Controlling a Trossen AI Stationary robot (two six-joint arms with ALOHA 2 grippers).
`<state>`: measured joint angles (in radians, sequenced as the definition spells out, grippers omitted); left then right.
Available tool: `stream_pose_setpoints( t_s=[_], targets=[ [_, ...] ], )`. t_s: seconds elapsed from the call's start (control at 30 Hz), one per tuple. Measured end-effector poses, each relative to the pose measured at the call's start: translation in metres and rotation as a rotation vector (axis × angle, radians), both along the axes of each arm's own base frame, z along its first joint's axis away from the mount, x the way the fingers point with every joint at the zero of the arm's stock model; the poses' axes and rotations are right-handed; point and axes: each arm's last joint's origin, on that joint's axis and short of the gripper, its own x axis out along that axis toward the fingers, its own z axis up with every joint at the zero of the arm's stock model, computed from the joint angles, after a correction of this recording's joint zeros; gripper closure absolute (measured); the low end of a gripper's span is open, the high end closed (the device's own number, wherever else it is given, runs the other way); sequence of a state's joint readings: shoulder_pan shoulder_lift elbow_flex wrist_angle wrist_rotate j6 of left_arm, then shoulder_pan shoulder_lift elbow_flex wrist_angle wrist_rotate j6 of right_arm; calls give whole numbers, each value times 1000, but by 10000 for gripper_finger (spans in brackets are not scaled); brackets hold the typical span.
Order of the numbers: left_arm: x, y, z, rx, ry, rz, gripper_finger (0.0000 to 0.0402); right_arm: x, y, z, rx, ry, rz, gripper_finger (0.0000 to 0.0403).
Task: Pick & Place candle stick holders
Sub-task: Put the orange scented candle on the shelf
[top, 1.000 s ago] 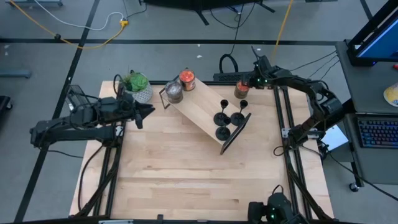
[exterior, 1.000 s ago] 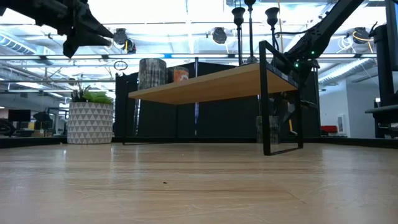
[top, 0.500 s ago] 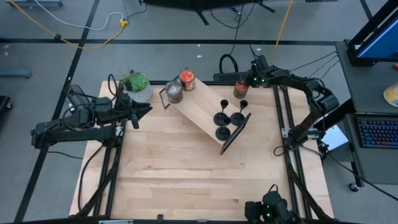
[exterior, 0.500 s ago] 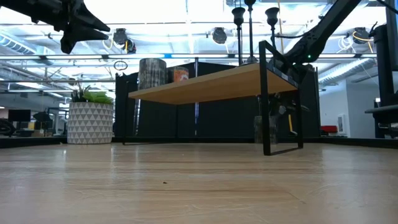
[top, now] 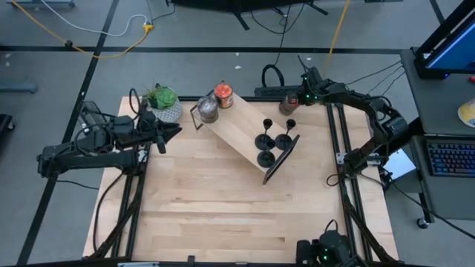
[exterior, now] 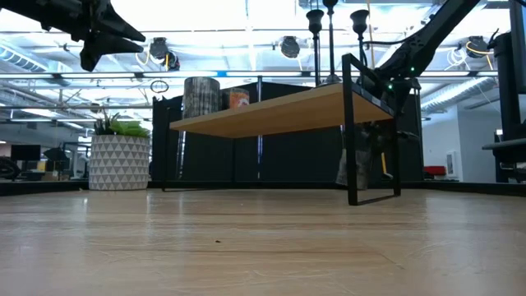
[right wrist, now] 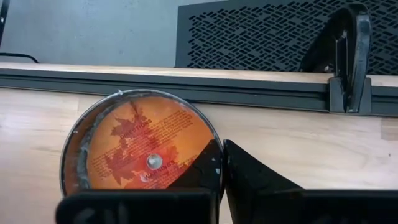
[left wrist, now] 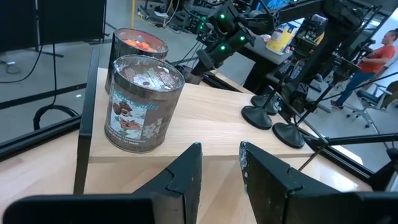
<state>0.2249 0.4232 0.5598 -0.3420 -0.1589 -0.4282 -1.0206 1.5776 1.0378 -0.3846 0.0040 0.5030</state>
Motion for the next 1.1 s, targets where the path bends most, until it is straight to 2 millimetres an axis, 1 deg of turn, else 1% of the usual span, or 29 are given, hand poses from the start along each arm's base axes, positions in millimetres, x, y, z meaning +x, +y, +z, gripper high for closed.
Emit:
stream_pose_setpoints(
  t_s=[0.3,0.43,0.53,0.8,0.9,1.1],
  targets=[
    [0,0,0,0,0,-1,286,1,3,3,-4,0,20,402],
    [0,0,0,0,1,-1,286,3,9,15,-44,-24,35,402],
    [0,0,0,0,1,-1,286,3,16,30,-87,-50,49,402],
    [0,1,0,5,4,23,286,-5,41,80,-245,-158,75,402],
    [0,1,0,10,5,45,286,-6,49,108,-297,-174,105,402],
    [0,1,0,11,5,50,286,-2,58,175,-419,-192,196,403]
  ],
)
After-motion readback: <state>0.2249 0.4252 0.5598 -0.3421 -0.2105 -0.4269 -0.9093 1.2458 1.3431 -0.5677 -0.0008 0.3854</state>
